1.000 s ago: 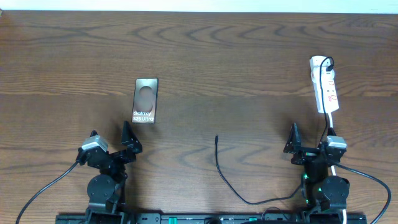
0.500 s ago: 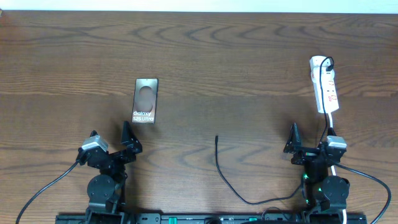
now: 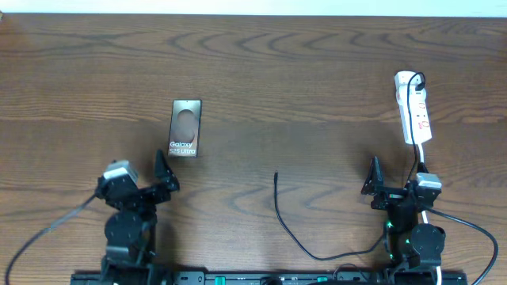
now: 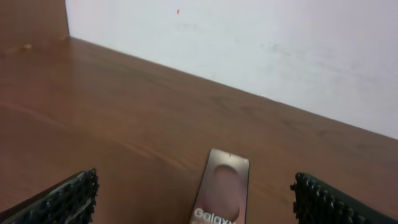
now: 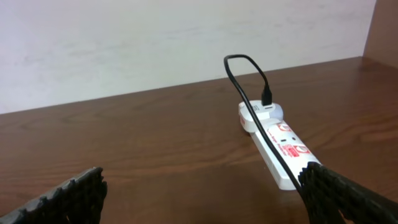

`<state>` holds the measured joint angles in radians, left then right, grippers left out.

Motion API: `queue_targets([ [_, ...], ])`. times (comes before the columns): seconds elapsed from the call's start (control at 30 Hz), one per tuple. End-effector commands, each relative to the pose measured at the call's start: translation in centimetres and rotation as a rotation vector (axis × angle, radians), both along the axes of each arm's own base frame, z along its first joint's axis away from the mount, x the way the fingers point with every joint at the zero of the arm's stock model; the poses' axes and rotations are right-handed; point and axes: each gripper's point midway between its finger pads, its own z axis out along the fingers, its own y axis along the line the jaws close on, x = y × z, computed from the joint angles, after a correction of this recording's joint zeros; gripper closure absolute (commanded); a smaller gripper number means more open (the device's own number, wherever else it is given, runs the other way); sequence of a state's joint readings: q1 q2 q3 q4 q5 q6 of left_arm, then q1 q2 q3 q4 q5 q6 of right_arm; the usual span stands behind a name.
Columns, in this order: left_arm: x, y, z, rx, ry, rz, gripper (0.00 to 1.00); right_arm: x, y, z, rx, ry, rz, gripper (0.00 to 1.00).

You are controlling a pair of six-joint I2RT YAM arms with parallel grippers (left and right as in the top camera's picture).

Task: Plug charger to phone and switch on socket
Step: 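Move the left gripper over the Galaxy phone and lower toward it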

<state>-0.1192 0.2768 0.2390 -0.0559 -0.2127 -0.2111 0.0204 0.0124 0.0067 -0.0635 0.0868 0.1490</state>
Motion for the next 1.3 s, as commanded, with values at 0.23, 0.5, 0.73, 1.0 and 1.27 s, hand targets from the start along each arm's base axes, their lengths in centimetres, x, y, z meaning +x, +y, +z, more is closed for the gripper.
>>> queue_targets([
  [0.23,5.7,-0.4,9.0,0.101,0.134,-0.01,0.02,0.0,0.0,0.0,-0.009,-0.001,-0.004,0.01],
  [0.5,11.1,-1.0,11.1,0.184,0.361,-0.04,0.02,0.0,0.0,0.0,-0.009,-0.001,-0.003,0.01],
  [0.73,14.9,-1.5,10.4,0.199,0.525,-0.052,0.02,0.0,0.0,0.0,-0.009,-0.001,-0.003,0.01],
  [1.0,16.0,-1.6,6.2,0.213,0.679,-0.064,0.02,0.0,0.0,0.0,-0.009,-0.001,-0.004,0.01],
  [1.27,15.6,-1.7,5.5,0.211,0.712,-0.074,0.02,0.0,0.0,0.0,-0.009,-0.001,-0.003,0.01],
])
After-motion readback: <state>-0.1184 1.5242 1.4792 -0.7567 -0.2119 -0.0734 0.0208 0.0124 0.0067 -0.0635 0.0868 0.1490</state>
